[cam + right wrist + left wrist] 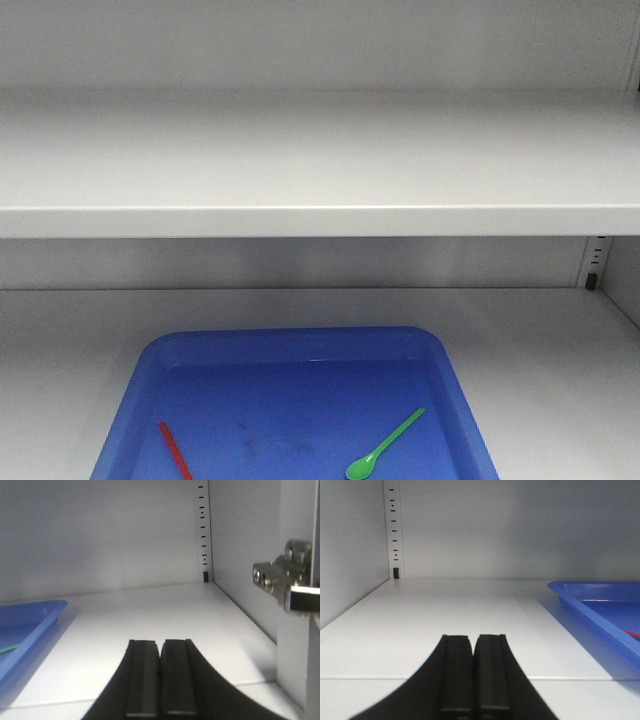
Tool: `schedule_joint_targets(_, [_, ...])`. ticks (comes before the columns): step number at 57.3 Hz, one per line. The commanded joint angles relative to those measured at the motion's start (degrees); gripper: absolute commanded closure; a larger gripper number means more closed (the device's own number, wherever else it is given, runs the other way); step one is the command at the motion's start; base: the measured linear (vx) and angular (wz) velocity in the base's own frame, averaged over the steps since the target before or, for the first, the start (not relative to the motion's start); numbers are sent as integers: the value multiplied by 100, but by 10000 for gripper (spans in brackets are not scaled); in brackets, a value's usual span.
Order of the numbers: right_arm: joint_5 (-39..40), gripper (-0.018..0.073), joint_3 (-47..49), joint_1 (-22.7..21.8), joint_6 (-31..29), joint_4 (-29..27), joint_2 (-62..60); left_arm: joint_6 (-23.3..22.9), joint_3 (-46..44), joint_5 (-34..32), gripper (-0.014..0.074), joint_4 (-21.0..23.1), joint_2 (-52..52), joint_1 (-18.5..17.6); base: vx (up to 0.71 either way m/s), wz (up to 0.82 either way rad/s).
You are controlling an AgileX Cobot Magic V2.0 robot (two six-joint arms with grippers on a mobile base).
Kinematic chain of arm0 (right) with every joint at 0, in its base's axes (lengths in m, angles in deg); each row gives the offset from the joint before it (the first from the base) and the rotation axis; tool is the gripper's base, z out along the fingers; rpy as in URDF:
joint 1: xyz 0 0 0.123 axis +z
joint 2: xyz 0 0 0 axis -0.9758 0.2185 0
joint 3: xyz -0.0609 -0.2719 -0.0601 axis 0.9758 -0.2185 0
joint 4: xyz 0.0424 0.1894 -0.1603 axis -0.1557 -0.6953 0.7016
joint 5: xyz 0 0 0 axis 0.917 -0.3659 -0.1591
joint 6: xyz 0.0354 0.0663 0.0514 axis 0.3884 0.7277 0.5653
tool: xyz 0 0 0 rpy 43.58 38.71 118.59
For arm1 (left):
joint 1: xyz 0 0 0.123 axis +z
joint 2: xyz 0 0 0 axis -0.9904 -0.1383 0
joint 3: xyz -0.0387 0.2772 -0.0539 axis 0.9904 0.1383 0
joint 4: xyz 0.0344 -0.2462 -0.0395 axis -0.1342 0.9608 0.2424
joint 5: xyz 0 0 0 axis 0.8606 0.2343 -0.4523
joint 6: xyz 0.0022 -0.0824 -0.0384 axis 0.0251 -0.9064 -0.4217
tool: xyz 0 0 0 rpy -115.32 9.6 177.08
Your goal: Sort red and green spoons into left cabinet
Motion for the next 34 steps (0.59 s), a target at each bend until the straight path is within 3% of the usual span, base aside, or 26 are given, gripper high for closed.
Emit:
schedule_joint_targets(1, [730,562,-92,6,-9,11,-49,-47,100,-434,597,5,110,6,0,0])
schedule_joint_targets(9, [1193,562,-485,6,39,41,-62,-47,100,-434,597,5,105,6,0,0])
schedule_joint_targets(34, [484,562,-468,6,-2,42,-100,-47,100,-434,597,5,105,6,0,0])
